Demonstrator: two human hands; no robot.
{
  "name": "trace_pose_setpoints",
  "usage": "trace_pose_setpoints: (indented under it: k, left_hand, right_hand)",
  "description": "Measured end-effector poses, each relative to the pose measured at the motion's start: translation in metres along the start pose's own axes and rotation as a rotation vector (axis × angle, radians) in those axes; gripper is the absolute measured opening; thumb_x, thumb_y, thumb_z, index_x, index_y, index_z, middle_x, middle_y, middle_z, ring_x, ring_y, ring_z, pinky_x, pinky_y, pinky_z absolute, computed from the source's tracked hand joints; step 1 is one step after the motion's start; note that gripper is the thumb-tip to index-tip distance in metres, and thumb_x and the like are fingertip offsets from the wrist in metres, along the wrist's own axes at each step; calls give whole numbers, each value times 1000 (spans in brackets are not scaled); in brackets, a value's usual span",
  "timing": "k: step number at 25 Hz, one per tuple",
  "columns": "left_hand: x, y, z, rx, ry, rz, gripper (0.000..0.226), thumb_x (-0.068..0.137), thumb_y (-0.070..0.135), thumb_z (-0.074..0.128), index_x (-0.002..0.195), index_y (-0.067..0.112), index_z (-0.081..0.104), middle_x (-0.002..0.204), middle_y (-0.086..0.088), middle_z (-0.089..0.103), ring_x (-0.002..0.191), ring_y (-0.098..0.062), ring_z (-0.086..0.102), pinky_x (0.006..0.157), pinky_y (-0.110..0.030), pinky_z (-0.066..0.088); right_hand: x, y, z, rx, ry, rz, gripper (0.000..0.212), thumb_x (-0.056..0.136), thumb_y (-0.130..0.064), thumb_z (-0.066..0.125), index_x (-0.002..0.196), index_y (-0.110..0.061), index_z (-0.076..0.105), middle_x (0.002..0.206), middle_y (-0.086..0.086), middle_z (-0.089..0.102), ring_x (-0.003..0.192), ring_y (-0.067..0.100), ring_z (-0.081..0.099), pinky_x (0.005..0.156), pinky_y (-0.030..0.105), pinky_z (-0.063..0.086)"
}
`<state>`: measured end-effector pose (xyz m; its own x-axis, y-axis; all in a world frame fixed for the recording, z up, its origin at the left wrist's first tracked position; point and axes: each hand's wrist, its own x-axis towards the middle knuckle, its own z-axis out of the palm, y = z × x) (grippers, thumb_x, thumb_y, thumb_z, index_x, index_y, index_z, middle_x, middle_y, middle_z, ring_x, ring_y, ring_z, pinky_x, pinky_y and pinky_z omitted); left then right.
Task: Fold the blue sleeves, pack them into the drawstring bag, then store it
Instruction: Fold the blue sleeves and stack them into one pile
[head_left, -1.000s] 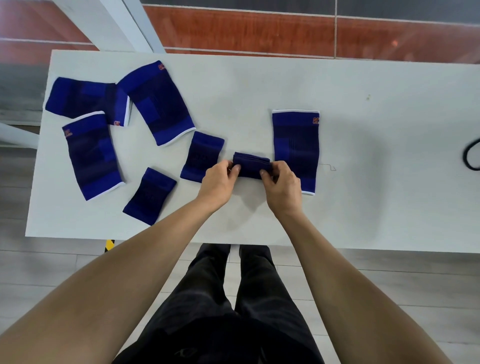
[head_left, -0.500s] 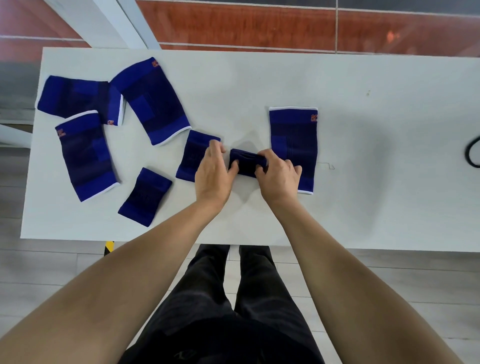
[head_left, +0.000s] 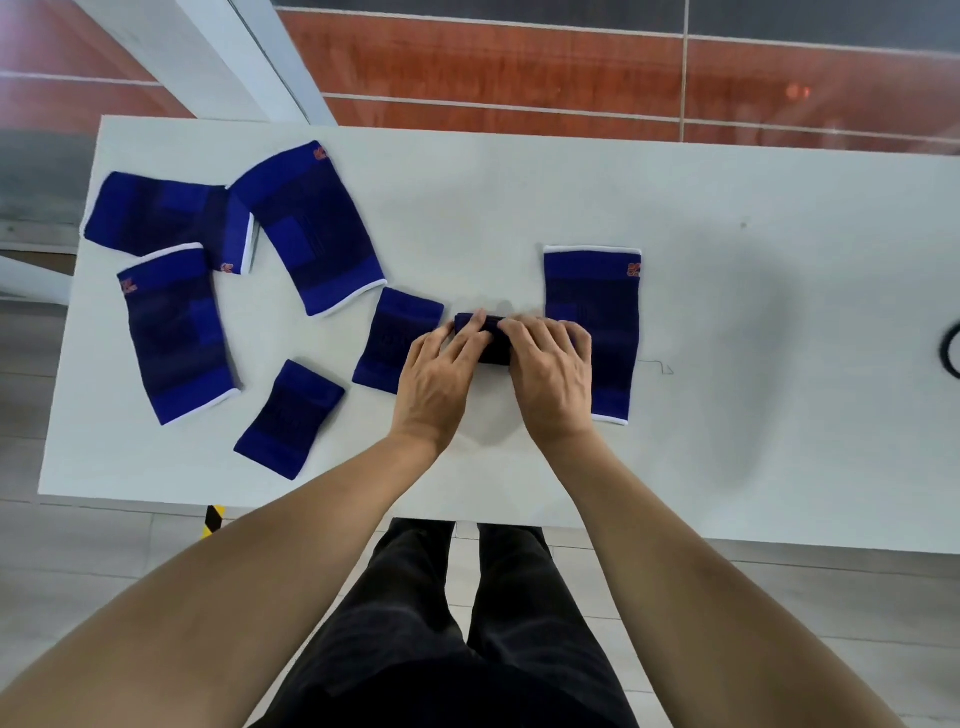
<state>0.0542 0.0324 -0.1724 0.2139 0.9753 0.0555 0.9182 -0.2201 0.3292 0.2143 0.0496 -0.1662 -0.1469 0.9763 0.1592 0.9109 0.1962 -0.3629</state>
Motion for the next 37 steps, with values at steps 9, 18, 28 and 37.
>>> trace_pose_setpoints:
  k: [9, 18, 28, 37]
  left_hand:
    - [42, -1, 11, -74, -1, -50, 38, 95, 3, 61, 132, 16, 61, 149, 3, 52, 124, -32, 56, 106, -41, 46]
    - [97, 52, 25, -227, -132, -46, 39, 95, 1, 58, 130, 18, 65, 148, 2, 53, 126, -28, 57, 101, -40, 51]
    - [92, 47, 6, -139, -222, 62, 51, 96, 2, 52, 141, 25, 55, 161, -16, 29, 136, -36, 45, 109, -44, 42]
    - [-21, -29, -37, -56, -136, -419, 46, 94, 10, 41, 140, 12, 49, 152, -12, 42, 137, -34, 42, 114, -44, 35]
  right_hand:
    - [34, 34, 14, -88, -39, -47, 44, 99, -13, 60, 142, -17, 55, 142, 0, 60, 139, 23, 48, 122, 51, 21]
    - [47, 88, -9, -175, -40, 170, 46, 99, -10, 55, 144, -19, 52, 145, 1, 57, 140, 24, 46, 123, 49, 18]
    - [50, 76, -19, -99, -177, 285, 47, 104, -16, 40, 151, -18, 41, 157, 6, 41, 147, 24, 32, 124, 44, 14]
    - [27, 14, -26, 17, -27, 167, 51, 97, -9, 50, 147, -12, 46, 151, 8, 47, 141, 26, 40, 121, 42, 25]
